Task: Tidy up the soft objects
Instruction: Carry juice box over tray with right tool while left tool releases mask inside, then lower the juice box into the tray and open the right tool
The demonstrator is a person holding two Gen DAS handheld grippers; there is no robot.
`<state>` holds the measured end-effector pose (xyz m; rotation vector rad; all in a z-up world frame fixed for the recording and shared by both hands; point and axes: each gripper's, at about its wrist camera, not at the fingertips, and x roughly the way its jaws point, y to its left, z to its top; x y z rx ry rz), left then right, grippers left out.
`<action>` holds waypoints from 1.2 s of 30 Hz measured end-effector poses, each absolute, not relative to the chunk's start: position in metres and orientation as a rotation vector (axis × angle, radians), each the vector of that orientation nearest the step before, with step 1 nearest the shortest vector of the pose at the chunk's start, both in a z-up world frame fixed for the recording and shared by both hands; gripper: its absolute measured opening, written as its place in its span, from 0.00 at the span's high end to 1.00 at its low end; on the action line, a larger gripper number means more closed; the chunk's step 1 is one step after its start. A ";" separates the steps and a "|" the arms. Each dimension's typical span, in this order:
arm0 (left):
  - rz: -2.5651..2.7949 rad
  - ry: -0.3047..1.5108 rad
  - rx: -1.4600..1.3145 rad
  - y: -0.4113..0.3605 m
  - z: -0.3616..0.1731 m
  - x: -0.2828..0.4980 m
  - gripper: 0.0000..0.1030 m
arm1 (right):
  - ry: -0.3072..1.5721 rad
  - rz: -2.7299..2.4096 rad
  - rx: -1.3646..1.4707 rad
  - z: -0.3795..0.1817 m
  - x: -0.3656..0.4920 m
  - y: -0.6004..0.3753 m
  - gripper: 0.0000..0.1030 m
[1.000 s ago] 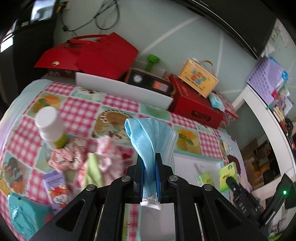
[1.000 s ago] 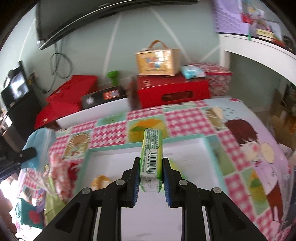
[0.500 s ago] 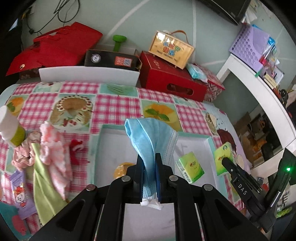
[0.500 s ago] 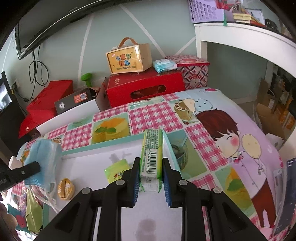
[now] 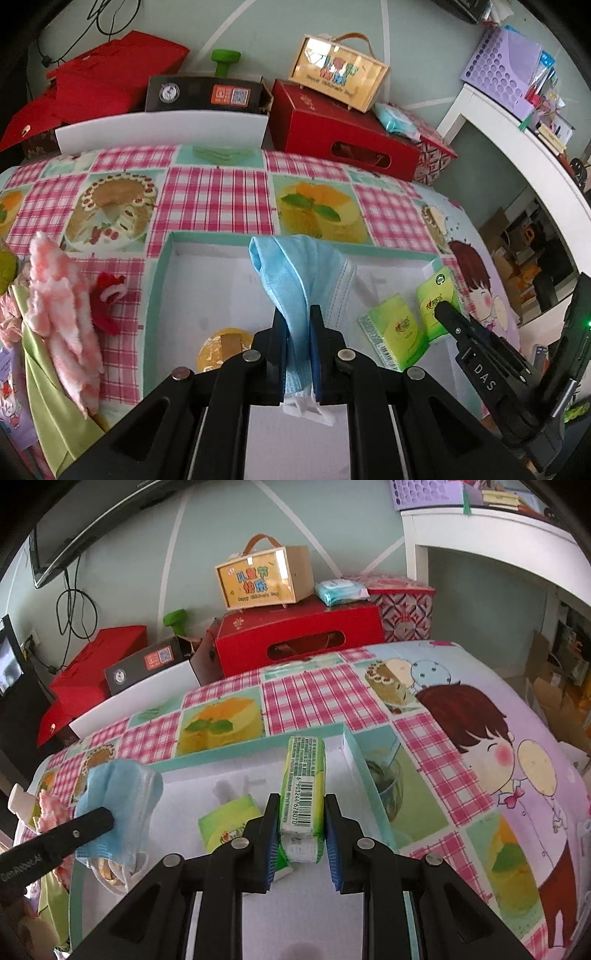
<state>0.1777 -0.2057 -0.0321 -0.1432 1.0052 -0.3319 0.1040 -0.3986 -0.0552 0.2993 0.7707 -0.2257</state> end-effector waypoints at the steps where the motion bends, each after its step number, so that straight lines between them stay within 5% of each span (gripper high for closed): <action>1: -0.332 1.009 -0.142 -0.206 -0.033 0.178 0.90 | 0.773 -0.225 0.293 -0.056 0.104 -0.398 0.77; 6: -0.319 1.038 -0.132 -0.206 -0.037 0.178 0.88 | 0.797 -0.230 0.275 -0.058 0.106 -0.396 0.74; 11: -0.305 1.037 -0.122 -0.204 -0.030 0.175 0.62 | 0.812 -0.243 0.283 -0.057 0.105 -0.398 0.74; 28: -0.201 1.005 -0.107 -0.176 0.007 0.168 0.51 | 0.775 -0.261 0.217 -0.022 0.091 -0.388 0.68; 36: -0.108 1.064 -0.083 -0.167 -0.012 0.174 0.51 | 0.821 -0.249 0.214 -0.030 0.096 -0.381 0.54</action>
